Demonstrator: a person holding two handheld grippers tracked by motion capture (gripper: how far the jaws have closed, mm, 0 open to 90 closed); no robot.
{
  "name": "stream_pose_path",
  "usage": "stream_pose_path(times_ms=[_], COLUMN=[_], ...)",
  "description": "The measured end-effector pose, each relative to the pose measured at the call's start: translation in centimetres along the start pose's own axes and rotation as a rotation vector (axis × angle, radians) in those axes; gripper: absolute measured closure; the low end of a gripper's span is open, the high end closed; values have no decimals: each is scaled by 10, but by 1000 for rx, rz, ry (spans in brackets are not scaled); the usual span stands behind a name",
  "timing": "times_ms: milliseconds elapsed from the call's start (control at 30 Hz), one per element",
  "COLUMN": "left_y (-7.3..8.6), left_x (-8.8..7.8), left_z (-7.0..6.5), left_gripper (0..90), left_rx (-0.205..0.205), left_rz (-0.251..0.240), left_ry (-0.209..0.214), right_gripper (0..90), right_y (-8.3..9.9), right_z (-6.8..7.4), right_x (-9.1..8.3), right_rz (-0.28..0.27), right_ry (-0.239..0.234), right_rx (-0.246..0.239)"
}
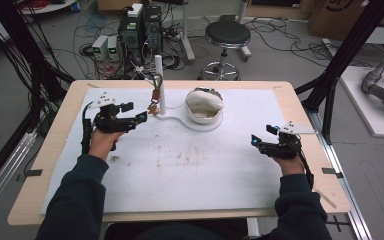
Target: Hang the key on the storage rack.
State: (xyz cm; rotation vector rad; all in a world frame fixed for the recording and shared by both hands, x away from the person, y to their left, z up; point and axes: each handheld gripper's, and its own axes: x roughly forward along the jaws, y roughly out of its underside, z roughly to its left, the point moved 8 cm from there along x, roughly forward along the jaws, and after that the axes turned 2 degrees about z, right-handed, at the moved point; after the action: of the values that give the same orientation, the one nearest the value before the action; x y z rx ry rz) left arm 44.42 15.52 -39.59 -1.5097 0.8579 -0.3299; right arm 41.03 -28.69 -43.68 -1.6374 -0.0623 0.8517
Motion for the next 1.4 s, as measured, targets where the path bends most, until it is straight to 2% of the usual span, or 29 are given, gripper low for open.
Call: stream_pose_path(times_ms=[33,67,100,133,200,300,400,533,667,767,933,1400], left_y=[3,3,11,11,19,29,36,46,49,49,52,53], left_x=[-5,-5,-12,-12,-17,-23,-29,-33,-36,-36,-36,-36], left_z=[-1,-1,-3,-3,-3,-3,0,7,10,10,10,9], left_gripper=[223,237,254,255,255,255,254,244,244,244,244,244], left_rx=[18,18,61,61,87,91,58,24,0,-3,-29,-19], left_rz=[-6,-6,-11,-11,-7,4,-18,-11,-21,-26,-30,-16], left_ry=[4,4,3,3,-12,-41,-70,-113,-132,-135,-129,-126], right_gripper=[253,253,252,252,252,234,221,221,218,219,218,218], right_y=[0,0,0,1,1,2,3,4,3,3,4,3], right_z=[1,1,2,2,3,5,4,2,3,3,3,5], right_x=[0,0,1,1,1,0,-2,-3,-5,-5,-6,-4], right_rz=[0,0,3,5,8,5,1,4,-5,0,2,8], right_ry=[-3,-3,-6,-6,-9,-18,-21,-14,-13,-14,-2,4], right_rx=[1,1,-4,-6,-2,1,-6,-9,-13,-20,-26,-28])
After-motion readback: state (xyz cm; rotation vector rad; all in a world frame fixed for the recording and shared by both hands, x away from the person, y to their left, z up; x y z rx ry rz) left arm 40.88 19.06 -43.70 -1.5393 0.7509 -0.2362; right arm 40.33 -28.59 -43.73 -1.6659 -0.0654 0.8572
